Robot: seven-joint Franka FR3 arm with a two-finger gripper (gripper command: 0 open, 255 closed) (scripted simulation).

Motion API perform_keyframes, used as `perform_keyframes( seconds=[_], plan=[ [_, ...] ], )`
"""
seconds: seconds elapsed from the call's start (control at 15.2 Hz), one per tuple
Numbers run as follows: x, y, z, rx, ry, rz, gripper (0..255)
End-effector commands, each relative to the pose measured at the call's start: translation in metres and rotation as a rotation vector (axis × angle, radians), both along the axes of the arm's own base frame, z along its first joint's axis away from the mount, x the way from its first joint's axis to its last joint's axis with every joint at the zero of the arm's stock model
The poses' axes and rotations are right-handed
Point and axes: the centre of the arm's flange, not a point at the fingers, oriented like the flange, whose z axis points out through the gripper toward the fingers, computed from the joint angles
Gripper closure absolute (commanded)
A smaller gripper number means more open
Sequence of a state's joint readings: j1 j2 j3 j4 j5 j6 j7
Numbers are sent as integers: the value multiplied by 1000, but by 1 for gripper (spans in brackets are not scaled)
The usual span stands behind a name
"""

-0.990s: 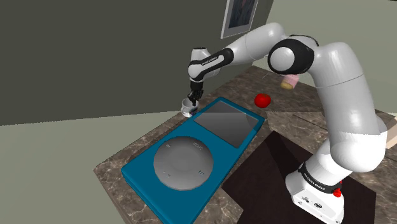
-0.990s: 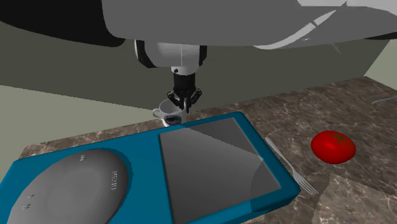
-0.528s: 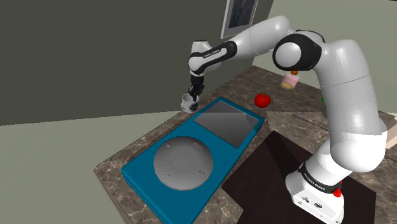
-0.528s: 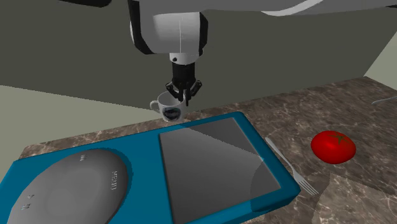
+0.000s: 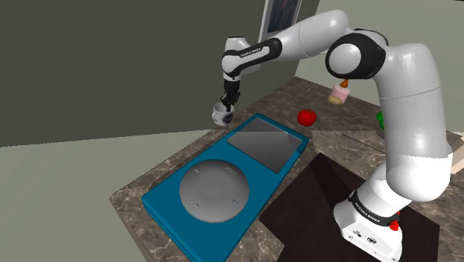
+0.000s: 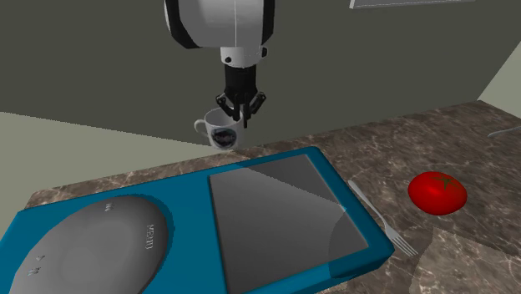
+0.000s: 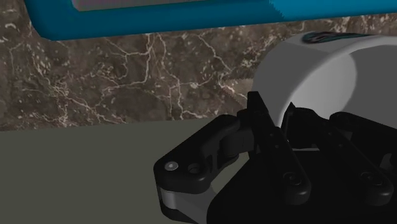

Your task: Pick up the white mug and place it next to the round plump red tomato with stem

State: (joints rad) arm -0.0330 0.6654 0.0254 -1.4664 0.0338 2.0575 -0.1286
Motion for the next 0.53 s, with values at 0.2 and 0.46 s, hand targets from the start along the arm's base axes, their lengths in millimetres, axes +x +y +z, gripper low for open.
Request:
perform_keyframes(
  seconds=[0.2,0.46],
  plan=[
    [1,1,26,0,0,0,255],
    [1,1,48,0,0,0,255]
  ],
)
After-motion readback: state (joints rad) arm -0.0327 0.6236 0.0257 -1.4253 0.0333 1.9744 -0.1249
